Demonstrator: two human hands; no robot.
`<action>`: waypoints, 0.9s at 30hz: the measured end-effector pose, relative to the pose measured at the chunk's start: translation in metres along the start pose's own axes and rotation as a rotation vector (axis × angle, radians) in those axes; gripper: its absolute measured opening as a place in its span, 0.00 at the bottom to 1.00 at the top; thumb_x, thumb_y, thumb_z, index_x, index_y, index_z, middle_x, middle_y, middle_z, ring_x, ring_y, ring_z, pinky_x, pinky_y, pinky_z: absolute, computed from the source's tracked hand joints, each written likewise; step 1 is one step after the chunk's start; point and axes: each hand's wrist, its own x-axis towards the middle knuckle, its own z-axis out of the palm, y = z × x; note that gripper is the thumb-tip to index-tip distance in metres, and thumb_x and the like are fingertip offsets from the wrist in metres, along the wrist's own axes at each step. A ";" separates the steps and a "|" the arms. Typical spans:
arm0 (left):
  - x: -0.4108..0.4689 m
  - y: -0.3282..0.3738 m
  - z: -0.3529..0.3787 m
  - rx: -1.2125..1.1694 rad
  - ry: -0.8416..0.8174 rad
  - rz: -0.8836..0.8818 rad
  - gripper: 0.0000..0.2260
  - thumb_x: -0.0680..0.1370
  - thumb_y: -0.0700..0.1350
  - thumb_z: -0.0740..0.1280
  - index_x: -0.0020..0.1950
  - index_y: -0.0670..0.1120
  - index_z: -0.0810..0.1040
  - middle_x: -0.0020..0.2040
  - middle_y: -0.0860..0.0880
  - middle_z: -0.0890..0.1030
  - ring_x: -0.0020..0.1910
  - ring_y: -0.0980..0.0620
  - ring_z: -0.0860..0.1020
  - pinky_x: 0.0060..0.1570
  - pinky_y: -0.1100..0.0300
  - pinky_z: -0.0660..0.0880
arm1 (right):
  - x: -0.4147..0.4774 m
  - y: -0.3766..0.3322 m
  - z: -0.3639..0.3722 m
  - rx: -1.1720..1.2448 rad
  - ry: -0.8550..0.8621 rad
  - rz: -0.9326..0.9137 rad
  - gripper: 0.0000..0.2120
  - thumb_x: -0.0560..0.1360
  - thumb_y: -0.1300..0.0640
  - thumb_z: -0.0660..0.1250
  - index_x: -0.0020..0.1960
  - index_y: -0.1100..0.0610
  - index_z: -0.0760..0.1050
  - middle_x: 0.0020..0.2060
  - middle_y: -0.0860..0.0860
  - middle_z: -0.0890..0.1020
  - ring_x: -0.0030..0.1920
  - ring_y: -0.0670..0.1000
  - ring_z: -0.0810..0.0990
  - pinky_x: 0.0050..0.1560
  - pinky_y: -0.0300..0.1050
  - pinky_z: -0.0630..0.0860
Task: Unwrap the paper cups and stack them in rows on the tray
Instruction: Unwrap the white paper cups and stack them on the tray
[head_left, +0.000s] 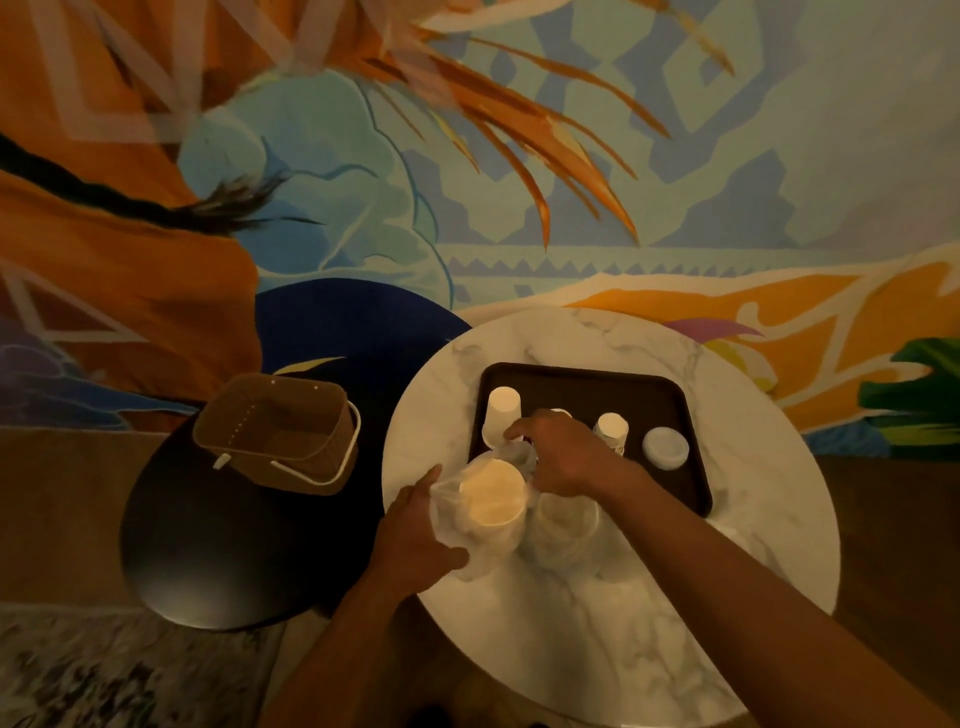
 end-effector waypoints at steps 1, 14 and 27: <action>-0.001 0.004 -0.006 0.068 -0.027 0.098 0.51 0.67 0.61 0.79 0.81 0.55 0.53 0.75 0.52 0.66 0.73 0.50 0.68 0.73 0.53 0.67 | -0.005 -0.002 -0.005 0.019 -0.024 0.009 0.36 0.70 0.62 0.79 0.74 0.45 0.71 0.70 0.51 0.74 0.68 0.54 0.74 0.64 0.47 0.74; 0.016 -0.007 -0.006 0.091 -0.099 0.209 0.23 0.77 0.48 0.73 0.71 0.55 0.70 0.60 0.50 0.81 0.58 0.52 0.79 0.60 0.59 0.75 | -0.034 -0.028 0.021 0.210 -0.057 0.073 0.40 0.70 0.47 0.79 0.76 0.46 0.63 0.70 0.47 0.74 0.68 0.52 0.74 0.67 0.51 0.73; 0.026 -0.016 0.012 0.206 -0.150 0.178 0.20 0.74 0.53 0.72 0.63 0.49 0.75 0.56 0.48 0.83 0.55 0.46 0.81 0.58 0.52 0.78 | -0.037 -0.055 0.021 0.219 0.116 0.084 0.31 0.74 0.50 0.77 0.74 0.49 0.71 0.69 0.49 0.76 0.68 0.51 0.75 0.65 0.46 0.75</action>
